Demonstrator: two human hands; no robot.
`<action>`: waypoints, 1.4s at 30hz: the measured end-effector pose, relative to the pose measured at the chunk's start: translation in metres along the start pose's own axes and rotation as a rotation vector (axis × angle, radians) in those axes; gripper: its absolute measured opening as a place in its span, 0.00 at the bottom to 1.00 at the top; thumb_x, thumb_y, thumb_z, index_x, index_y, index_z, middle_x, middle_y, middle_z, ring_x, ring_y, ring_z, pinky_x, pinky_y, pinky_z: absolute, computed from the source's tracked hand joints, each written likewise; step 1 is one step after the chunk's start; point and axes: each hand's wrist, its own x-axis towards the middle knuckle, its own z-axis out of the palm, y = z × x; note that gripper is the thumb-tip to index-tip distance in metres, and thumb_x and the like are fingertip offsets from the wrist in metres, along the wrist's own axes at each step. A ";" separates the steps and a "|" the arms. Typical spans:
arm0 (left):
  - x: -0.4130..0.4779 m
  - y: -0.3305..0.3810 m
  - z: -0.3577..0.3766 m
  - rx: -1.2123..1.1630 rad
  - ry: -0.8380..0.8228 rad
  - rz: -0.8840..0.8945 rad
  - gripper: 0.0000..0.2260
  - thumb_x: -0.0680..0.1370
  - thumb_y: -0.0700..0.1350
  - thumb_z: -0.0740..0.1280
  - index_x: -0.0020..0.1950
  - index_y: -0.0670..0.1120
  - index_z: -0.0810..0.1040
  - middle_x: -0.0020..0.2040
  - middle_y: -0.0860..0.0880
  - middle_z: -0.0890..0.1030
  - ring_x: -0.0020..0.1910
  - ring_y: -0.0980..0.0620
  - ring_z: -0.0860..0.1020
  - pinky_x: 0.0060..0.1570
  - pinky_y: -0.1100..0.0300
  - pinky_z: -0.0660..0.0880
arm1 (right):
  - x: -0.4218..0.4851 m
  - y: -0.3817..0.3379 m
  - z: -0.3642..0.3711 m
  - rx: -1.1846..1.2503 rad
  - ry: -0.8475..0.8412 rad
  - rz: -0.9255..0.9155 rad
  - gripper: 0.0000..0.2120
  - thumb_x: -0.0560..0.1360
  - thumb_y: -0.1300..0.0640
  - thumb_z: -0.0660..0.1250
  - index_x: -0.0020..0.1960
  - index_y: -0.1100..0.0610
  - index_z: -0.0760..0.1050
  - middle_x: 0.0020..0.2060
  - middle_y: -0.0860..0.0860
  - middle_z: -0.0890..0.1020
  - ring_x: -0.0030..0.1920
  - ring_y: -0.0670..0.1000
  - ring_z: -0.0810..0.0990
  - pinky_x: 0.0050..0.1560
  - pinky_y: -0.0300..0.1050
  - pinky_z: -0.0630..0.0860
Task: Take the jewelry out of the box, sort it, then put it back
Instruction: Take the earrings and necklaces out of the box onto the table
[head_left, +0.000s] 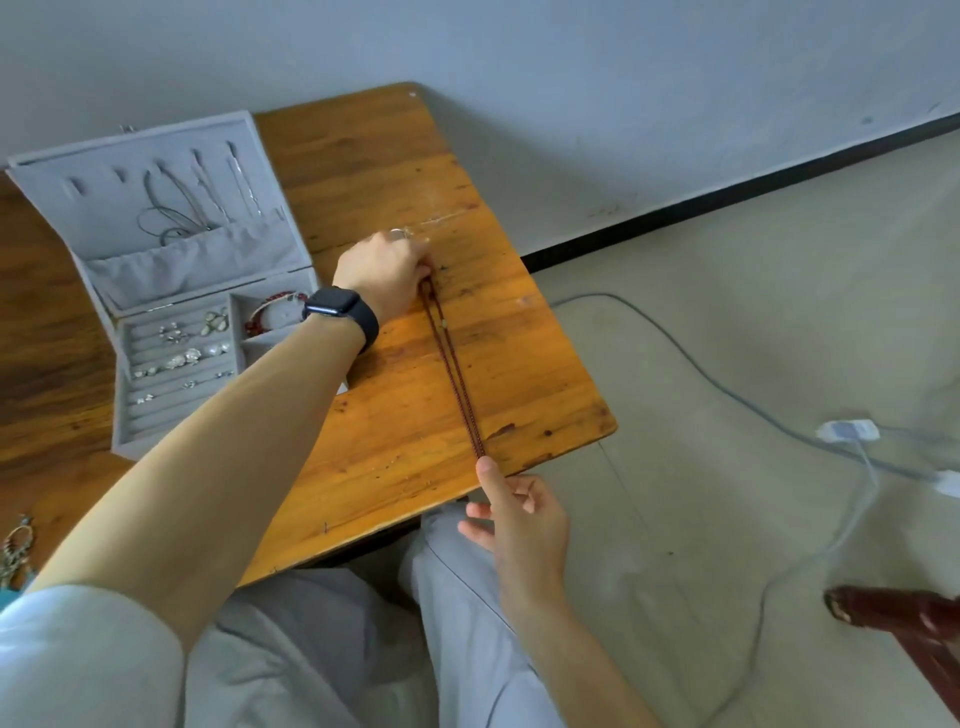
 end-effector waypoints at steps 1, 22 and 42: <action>0.000 0.000 0.000 -0.004 0.000 -0.005 0.09 0.82 0.45 0.63 0.57 0.50 0.82 0.56 0.46 0.80 0.53 0.41 0.78 0.44 0.52 0.74 | 0.001 0.000 0.001 0.015 -0.005 0.003 0.15 0.70 0.52 0.78 0.39 0.60 0.75 0.30 0.47 0.82 0.34 0.48 0.84 0.37 0.47 0.83; -0.019 -0.008 -0.018 -0.077 -0.103 -0.056 0.12 0.82 0.48 0.60 0.60 0.50 0.80 0.55 0.46 0.82 0.49 0.44 0.80 0.46 0.48 0.81 | 0.008 0.000 -0.013 -0.086 -0.097 -0.005 0.19 0.75 0.42 0.70 0.42 0.58 0.76 0.28 0.47 0.76 0.32 0.47 0.81 0.37 0.47 0.82; -0.223 -0.002 -0.044 0.077 0.074 -0.223 0.20 0.81 0.53 0.60 0.73 0.54 0.71 0.72 0.48 0.73 0.71 0.45 0.70 0.68 0.49 0.67 | -0.023 -0.064 0.034 -1.310 -0.364 -1.284 0.14 0.80 0.51 0.63 0.64 0.52 0.79 0.63 0.48 0.79 0.63 0.50 0.74 0.61 0.46 0.74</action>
